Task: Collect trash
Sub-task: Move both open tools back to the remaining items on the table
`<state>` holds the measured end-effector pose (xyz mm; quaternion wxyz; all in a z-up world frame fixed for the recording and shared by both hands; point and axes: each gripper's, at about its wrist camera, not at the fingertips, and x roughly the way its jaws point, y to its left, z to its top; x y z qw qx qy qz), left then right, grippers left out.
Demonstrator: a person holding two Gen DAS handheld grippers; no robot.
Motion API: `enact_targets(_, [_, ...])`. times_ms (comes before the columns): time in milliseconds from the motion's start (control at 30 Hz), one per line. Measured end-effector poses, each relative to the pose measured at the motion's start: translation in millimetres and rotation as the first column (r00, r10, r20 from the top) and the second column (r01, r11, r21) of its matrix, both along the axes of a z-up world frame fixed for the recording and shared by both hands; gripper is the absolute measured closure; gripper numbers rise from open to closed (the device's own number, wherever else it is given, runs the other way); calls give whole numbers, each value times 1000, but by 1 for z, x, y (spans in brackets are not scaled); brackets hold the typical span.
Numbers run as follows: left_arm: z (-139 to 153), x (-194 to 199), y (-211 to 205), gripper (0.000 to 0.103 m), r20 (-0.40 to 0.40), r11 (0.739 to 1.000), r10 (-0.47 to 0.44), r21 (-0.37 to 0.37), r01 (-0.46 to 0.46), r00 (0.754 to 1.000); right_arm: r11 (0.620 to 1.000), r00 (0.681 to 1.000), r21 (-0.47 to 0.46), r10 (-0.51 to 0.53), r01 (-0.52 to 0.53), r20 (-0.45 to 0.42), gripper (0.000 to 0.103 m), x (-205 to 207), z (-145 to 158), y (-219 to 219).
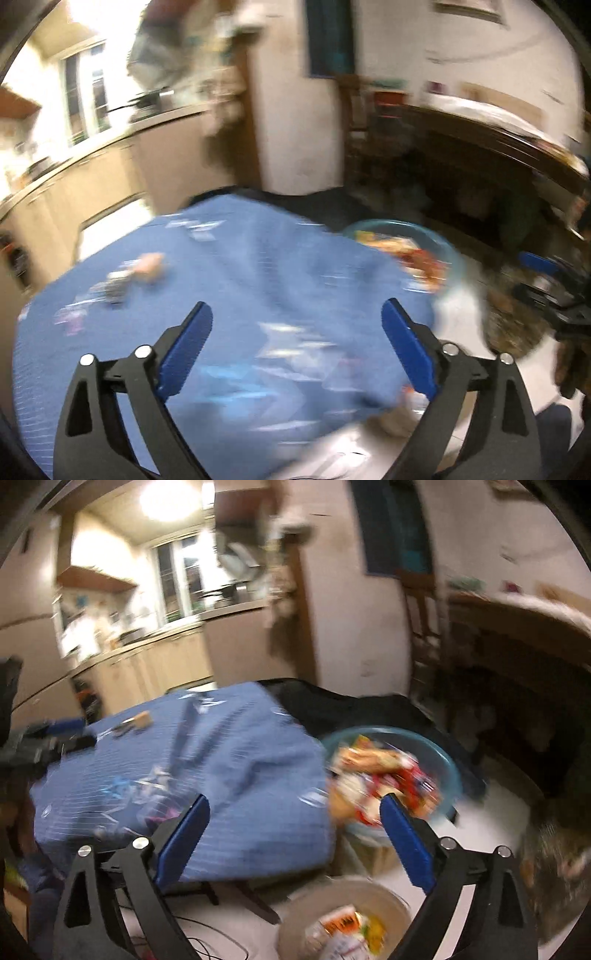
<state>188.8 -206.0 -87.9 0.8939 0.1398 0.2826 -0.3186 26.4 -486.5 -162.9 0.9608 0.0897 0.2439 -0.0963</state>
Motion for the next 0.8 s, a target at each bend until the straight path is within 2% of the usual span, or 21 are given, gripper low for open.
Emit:
enact_targets(67, [9, 41, 41, 12, -28, 996, 89, -3, -89, 996, 997, 998, -18, 69, -70, -8, 9, 30, 11, 25])
enact_targets(133, [13, 85, 84, 12, -53, 982, 188, 15, -188, 981, 991, 992, -35, 129, -129, -13, 9, 59, 19, 49])
enact_targets(267, [14, 140, 134, 12, -71, 954, 298, 41, -295, 952, 964, 966, -65, 256, -258, -35, 9, 124, 35, 101])
enact_targets(333, [6, 173, 152, 12, -108, 941, 338, 65, -333, 935, 947, 949, -70, 312, -315, -47, 8, 161, 41, 126])
enact_targets(467, [-18, 208, 158, 12, -135, 931, 357, 127, -342, 924, 915, 915, -60, 394, -400, -87, 8, 237, 44, 163])
enact_targets(667, [-48, 243, 135, 12, -191, 962, 259, 141, -235, 947, 870, 864, -57, 475, -489, -168, 8, 332, 31, 207])
enact_targets(800, [-64, 265, 125, 12, -196, 963, 250, 156, -221, 948, 846, 836, -66, 506, -529, -215, 8, 378, 17, 226])
